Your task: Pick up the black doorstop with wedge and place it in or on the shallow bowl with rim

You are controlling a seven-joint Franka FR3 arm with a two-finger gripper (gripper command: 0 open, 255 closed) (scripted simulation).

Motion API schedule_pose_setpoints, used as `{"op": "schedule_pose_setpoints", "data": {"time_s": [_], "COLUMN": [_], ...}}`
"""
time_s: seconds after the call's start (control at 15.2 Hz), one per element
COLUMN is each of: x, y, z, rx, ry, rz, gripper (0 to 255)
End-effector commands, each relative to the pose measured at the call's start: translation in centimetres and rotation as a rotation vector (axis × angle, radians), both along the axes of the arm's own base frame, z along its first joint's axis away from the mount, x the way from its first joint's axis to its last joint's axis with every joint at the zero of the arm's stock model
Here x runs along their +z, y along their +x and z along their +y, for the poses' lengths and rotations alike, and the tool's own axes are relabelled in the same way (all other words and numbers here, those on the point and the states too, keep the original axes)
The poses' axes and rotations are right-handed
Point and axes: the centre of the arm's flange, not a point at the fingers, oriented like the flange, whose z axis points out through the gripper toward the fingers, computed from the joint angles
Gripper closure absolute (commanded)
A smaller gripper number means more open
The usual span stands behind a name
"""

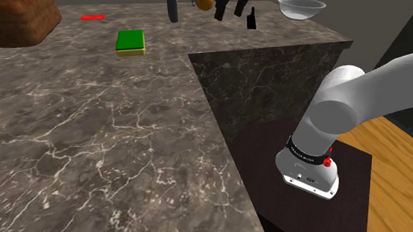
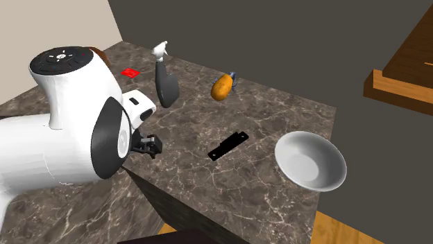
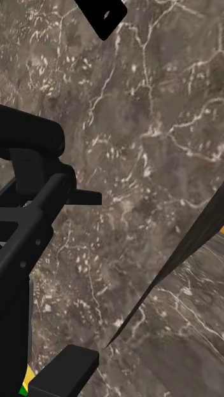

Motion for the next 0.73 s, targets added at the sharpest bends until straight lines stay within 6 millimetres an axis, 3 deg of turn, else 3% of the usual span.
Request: {"op": "schedule_pose_setpoints", "data": {"time_s": [0.0, 0.33, 0.66], "x": [0.0, -0.3, -0.8], "y": [0.0, 3.4, 5.6], "z": [0.0, -5.6, -11.7], "rx": [0.0, -0.224, -0.448], "ry": [0.0, 0.034, 0.068], "rz": [0.0, 0.022, 0.045], "gripper": [0, 0, 0]}}
